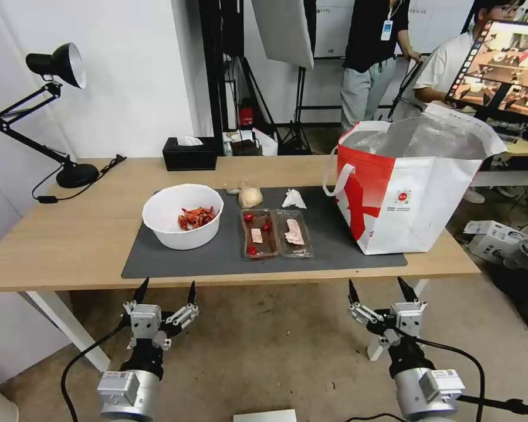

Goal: Pick up the trash from the table and place it into the takeout bag.

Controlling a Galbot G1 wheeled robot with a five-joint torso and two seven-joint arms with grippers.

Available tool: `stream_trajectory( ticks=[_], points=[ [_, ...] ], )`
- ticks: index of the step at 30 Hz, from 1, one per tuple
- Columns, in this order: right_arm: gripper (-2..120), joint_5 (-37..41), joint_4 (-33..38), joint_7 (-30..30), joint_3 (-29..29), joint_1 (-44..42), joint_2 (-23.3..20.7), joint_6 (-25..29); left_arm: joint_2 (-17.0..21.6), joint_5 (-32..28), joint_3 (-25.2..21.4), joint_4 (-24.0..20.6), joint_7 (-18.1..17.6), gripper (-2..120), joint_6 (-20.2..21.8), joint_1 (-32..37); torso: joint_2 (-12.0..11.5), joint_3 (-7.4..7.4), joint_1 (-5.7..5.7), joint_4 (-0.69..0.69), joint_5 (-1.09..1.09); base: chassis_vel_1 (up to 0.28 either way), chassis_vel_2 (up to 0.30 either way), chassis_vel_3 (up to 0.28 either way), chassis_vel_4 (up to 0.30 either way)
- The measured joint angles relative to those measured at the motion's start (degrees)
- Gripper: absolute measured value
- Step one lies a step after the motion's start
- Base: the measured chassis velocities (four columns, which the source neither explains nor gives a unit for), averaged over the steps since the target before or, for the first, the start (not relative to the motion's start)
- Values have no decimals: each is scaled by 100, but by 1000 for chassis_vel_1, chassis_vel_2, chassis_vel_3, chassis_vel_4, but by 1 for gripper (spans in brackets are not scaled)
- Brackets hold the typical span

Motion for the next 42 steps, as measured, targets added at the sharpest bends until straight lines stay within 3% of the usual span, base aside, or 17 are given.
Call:
stream_trajectory(
  ticks=[8,11,12,15,18,25,32,35,42],
  points=[
    [100,111,120,97,69,22,-136,-232,-6,-133,-61,-135,-52,100,57,63,0,0,0,-1,-1,0,0,0,0],
    [100,462,497,394,286,116,-529,-916,-63,-764,-407,-821,-376,100,391,384,0,0,0,1,1,0,0,0,0],
    [100,462,497,394,286,116,-529,-916,-63,-764,-407,-821,-376,100,391,384,0,0,0,1,1,0,0,0,0],
    [100,805,862,684,498,206,-918,-1601,-115,-1308,-682,-1149,-642,100,677,691,0,0,0,2,0,0,0,0,0],
    [100,1038,991,819,573,279,-1136,-1892,-130,-1385,-666,-1181,-645,100,712,819,0,-1,0,-1,-1,0,0,0,0],
    [100,1642,597,619,416,500,-1379,-1691,-153,-1412,-503,-1183,-637,100,634,922,0,0,0,0,1,0,0,0,0],
    [100,3119,187,712,-114,1072,-1595,-1497,-119,-1420,-562,-1168,-613,100,417,1010,0,0,0,0,0,0,0,0,0],
    [100,4186,-4,1170,-721,1607,-1643,-1496,-150,-1395,-571,-1162,-608,100,384,1091,0,0,0,-1,-1,0,0,0,0],
    [100,5716,-436,2095,-1733,2684,-1481,-1488,-217,-1259,-620,-1156,-605,100,301,1218,0,0,0,1,-1,0,0,0,0]
  ],
)
